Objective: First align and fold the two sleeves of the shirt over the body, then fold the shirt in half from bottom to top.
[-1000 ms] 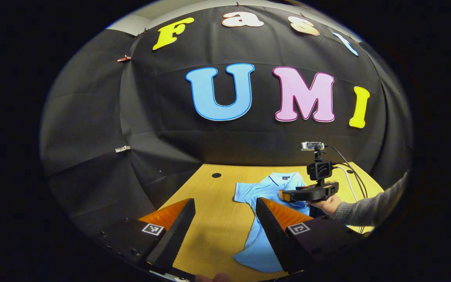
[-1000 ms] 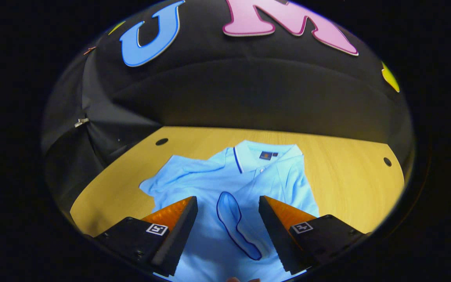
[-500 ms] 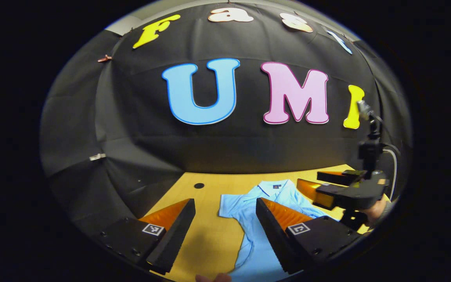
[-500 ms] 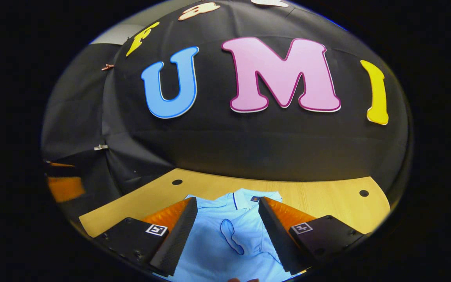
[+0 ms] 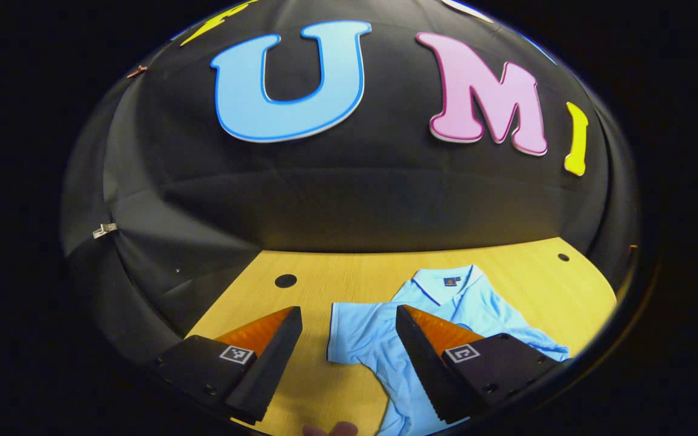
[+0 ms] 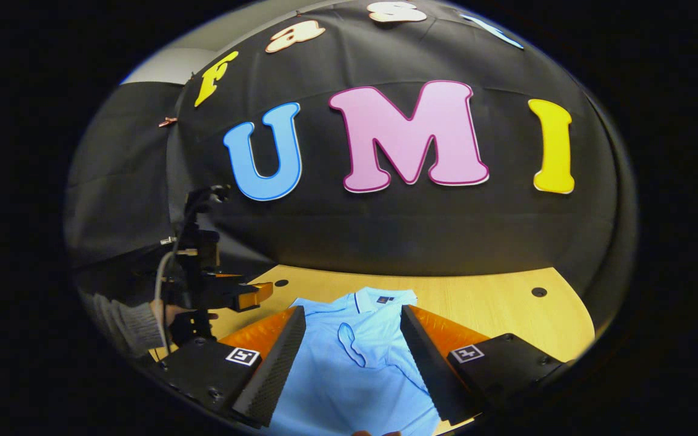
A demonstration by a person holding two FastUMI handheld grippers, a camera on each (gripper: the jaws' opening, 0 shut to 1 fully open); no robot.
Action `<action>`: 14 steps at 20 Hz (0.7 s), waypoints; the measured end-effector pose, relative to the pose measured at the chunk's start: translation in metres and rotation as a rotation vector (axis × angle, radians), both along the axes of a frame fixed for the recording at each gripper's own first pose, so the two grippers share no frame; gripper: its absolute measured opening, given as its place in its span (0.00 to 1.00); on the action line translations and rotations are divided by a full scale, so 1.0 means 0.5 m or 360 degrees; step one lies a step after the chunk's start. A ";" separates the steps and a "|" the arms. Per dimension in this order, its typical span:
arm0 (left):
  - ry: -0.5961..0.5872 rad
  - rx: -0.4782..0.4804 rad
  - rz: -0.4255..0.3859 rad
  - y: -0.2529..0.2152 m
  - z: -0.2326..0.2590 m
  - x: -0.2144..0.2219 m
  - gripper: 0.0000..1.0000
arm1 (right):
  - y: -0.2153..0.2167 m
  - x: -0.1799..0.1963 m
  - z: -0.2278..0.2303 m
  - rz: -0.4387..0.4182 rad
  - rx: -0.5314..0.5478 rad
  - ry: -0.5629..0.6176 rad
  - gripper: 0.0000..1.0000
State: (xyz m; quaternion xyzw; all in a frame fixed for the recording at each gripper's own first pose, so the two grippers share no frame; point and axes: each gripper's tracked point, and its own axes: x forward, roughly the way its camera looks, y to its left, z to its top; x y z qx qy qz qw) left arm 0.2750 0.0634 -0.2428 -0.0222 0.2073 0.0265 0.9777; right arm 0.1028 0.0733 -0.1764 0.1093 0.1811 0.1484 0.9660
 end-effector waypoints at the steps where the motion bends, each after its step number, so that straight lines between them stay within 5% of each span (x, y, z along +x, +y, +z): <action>1: 0.0045 -0.0011 0.0002 0.000 -0.026 0.022 0.99 | -0.014 -0.007 -0.002 -0.0021 0.0007 0.0015 0.98; 7: 0.0348 0.0027 -0.0050 0.010 -0.172 0.116 0.99 | -0.103 -0.052 -0.021 -0.0145 0.0018 0.0110 0.98; 14: 0.0667 0.0067 -0.0034 0.026 -0.302 0.125 0.99 | -0.163 -0.075 -0.033 -0.0245 0.0067 0.0188 0.98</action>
